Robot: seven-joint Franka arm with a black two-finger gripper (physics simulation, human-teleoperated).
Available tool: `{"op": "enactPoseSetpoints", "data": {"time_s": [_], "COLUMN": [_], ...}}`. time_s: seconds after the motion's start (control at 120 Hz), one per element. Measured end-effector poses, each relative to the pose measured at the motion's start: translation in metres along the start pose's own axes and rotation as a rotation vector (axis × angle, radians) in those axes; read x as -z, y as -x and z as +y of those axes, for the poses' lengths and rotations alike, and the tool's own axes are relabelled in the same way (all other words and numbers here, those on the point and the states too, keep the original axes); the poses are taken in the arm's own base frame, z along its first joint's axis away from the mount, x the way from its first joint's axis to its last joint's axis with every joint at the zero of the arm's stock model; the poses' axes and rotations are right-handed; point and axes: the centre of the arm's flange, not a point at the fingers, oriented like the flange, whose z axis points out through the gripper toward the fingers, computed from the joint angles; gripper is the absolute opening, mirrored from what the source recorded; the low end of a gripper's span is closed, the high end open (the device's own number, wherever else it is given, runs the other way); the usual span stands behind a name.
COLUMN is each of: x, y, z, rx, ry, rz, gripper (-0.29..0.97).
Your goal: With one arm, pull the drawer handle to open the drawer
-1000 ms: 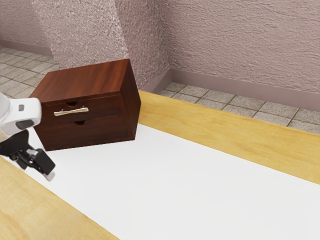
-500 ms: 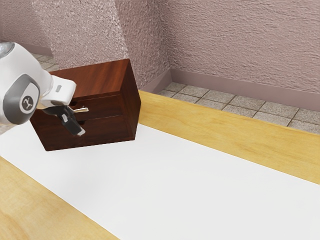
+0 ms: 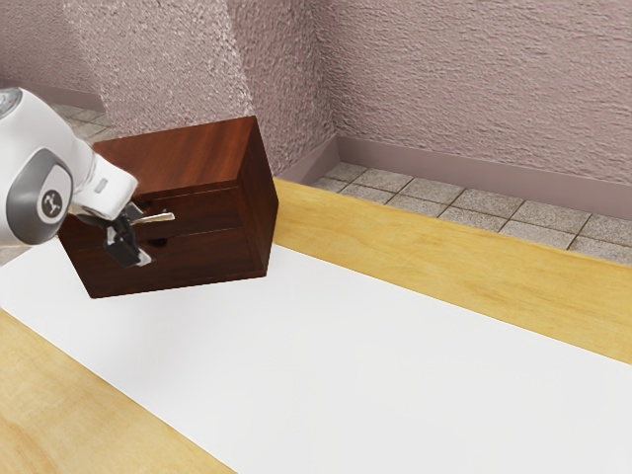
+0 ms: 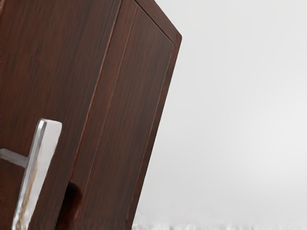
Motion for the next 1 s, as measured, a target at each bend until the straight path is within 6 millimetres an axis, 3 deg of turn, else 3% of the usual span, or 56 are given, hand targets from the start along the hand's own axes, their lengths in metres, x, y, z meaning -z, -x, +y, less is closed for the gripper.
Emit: {"op": "enactPoseSetpoints", "data": {"time_s": [0.175, 0.283, 0.375, 0.6, 0.8, 1.0], "x": [0.003, 0.025, 0.031, 0.024, 0.02, 0.005], "y": [0.005, 0.003, 0.004, 0.004, 0.021, 0.009], "z": [0.001, 0.0, 0.0, -0.002, -0.011, -0.012], "rx": [-0.068, -0.106, -0.134, -0.188, -0.193, -0.233], "ry": [-0.001, -0.034, -0.042, -0.035, -0.038, -0.026], "rz": [-0.003, 0.01, 0.013, 0.008, -0.009, 0.0], "gripper": [0.68, 0.68, 0.68, 0.68, 0.68, 0.68]}}
